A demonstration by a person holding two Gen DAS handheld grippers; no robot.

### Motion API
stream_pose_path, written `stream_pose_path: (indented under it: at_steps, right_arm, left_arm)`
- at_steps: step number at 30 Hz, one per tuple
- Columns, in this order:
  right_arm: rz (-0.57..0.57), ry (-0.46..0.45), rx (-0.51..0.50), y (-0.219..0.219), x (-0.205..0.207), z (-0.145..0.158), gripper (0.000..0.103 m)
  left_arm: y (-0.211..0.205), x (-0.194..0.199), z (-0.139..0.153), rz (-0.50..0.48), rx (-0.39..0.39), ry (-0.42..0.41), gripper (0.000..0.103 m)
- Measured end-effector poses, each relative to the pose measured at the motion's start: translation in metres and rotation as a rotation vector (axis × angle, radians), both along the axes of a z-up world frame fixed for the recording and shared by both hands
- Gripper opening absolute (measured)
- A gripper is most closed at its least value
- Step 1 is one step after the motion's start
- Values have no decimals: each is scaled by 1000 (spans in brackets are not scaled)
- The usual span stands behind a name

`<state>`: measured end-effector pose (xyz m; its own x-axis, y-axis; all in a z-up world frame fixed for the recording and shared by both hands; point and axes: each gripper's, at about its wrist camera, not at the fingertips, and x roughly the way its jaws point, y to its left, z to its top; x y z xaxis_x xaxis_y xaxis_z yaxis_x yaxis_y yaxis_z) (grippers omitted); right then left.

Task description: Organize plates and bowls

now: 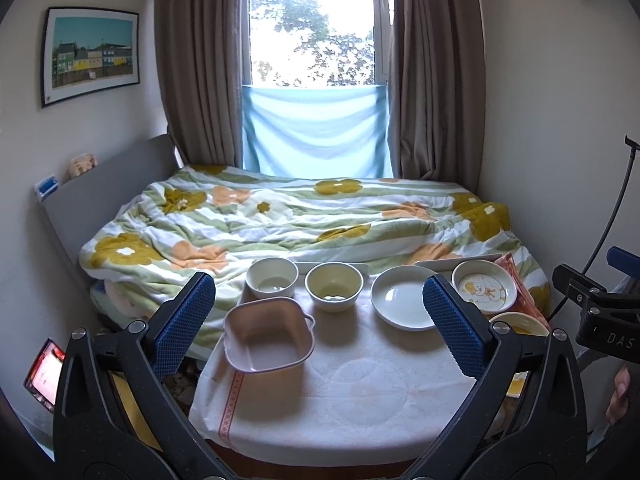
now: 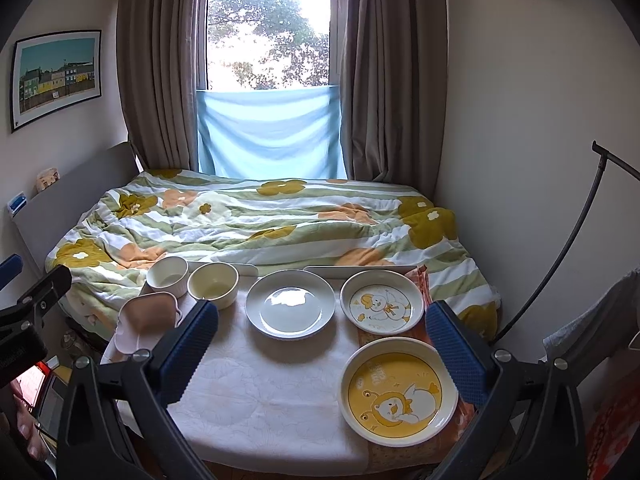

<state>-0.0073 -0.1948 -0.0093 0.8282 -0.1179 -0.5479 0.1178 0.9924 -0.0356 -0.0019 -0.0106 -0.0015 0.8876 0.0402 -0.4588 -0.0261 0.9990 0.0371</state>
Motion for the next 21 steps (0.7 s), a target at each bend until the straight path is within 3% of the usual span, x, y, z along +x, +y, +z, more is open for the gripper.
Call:
stream_pose_path:
  at_steps: [21]
  right_arm:
    - [4, -8, 11, 2, 0, 2, 103]
  left_arm:
    - [-7, -2, 5, -11, 9, -3, 103]
